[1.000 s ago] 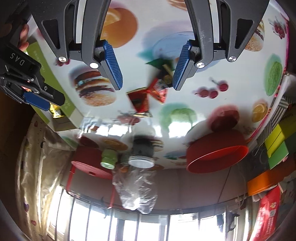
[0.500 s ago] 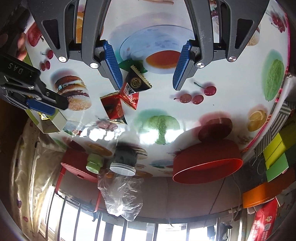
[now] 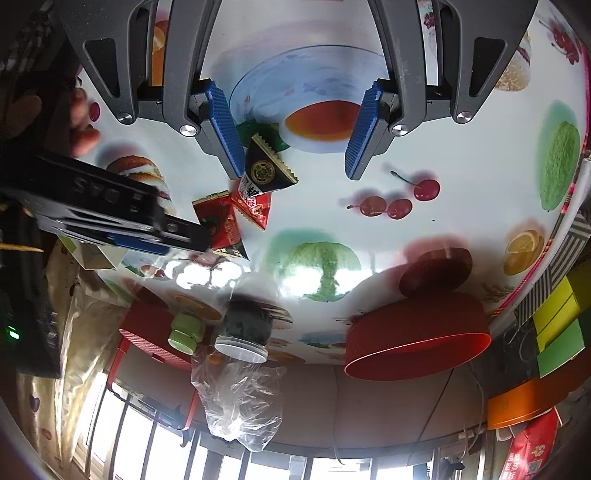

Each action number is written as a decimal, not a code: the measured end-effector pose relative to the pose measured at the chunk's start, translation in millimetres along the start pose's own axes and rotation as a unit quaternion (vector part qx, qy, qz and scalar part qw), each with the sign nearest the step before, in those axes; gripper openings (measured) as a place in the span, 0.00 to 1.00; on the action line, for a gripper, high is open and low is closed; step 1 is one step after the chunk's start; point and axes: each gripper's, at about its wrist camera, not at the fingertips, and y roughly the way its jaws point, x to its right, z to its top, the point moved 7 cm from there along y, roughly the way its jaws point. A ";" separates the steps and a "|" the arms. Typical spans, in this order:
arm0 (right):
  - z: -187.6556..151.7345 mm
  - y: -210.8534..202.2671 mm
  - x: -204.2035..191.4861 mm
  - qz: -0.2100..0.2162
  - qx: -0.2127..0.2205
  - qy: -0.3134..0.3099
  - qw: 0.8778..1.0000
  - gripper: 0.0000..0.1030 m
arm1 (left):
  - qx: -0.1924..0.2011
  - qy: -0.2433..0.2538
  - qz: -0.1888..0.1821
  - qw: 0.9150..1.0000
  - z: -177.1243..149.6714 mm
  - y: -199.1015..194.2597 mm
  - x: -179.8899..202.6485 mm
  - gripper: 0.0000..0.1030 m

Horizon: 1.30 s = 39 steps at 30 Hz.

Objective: Organize snacks
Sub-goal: 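Grasp the black-gold triangular candy with left tool while right tool grasps red triangular candy, then carry both held candies over the green box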

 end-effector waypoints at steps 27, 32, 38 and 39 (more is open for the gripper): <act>-5.8 15.2 1.6 -0.035 -0.021 -0.038 0.998 0.22 | -0.011 0.033 -0.017 0.999 10.1 12.5 14.9 0.56; -12.1 6.2 7.4 -0.029 -0.019 -0.025 0.999 0.22 | -0.024 0.045 -0.014 0.999 13.0 22.3 19.4 0.56; -16.4 -2.2 13.0 -0.032 -0.015 -0.014 0.999 0.22 | -0.044 0.067 0.002 0.997 8.6 34.2 24.5 0.56; -16.3 -3.1 12.9 -0.032 -0.013 -0.013 0.999 0.22 | -0.041 0.071 0.006 0.997 8.2 33.7 25.3 0.56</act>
